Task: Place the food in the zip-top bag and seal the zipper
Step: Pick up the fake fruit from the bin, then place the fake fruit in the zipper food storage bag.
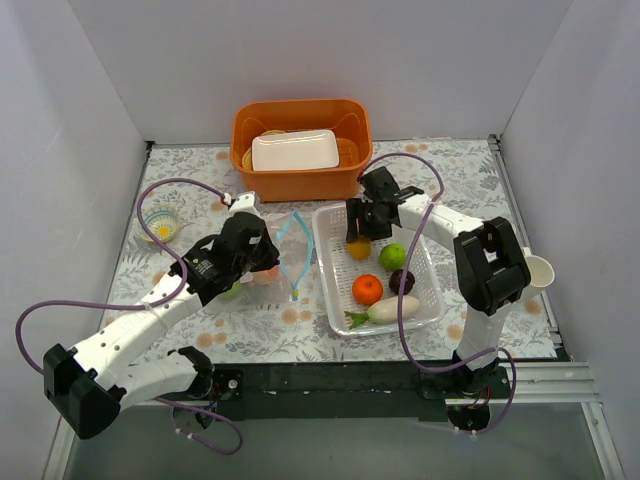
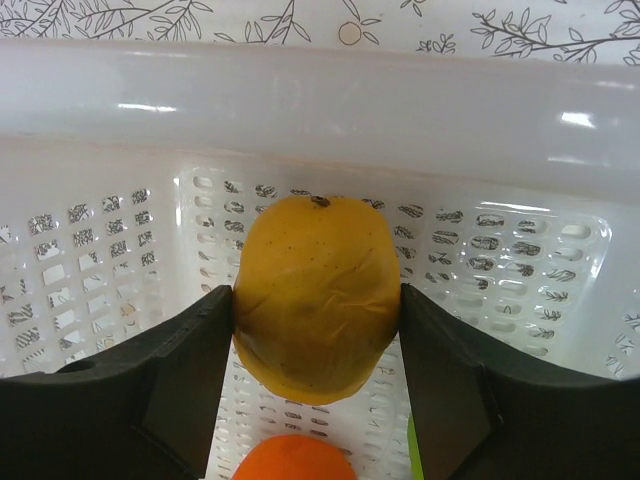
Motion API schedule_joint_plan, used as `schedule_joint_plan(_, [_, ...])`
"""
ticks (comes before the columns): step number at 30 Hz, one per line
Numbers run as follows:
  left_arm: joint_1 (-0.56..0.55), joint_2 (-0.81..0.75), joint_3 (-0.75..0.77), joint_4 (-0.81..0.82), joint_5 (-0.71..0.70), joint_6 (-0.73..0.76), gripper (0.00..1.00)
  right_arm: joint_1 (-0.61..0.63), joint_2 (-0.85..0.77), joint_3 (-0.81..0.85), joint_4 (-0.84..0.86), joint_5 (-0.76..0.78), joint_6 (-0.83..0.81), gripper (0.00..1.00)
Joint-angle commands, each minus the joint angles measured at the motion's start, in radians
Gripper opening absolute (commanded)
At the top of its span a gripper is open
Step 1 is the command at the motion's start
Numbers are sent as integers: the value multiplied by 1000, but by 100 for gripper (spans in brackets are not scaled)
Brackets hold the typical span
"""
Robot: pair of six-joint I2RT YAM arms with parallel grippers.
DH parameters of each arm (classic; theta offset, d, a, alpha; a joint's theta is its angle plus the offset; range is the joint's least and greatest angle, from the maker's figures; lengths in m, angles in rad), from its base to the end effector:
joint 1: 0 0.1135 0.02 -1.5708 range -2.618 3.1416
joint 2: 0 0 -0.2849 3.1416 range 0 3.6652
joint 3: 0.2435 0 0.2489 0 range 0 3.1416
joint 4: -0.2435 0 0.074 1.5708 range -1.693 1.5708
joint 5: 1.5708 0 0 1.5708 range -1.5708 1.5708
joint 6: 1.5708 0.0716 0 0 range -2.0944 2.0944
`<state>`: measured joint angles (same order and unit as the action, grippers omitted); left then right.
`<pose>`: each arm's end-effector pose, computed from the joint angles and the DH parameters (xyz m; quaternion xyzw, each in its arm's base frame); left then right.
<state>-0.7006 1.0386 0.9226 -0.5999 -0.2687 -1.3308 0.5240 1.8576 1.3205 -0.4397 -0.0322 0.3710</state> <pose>0.1883 -0.1339 0.2968 -0.3323 0.8402 -0.2849 0.3201 0.3628 0.2123 0.1941 -0.0778 0.9529 0.1405 0.2571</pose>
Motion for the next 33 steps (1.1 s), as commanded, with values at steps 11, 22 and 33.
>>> schedule_joint_plan(11, [0, -6, 16, -1, -23, 22, 0, 22, -228, -37, 30, -61, 68, 43])
schedule_joint_plan(22, [0, 11, 21, 11, -7, 13, 0, 94, -331, -35, 90, -143, 150, 45])
schedule_joint_plan(33, [0, 14, 28, 9, 8, 8, 0, 182, -282, 3, 151, -192, 178, 46])
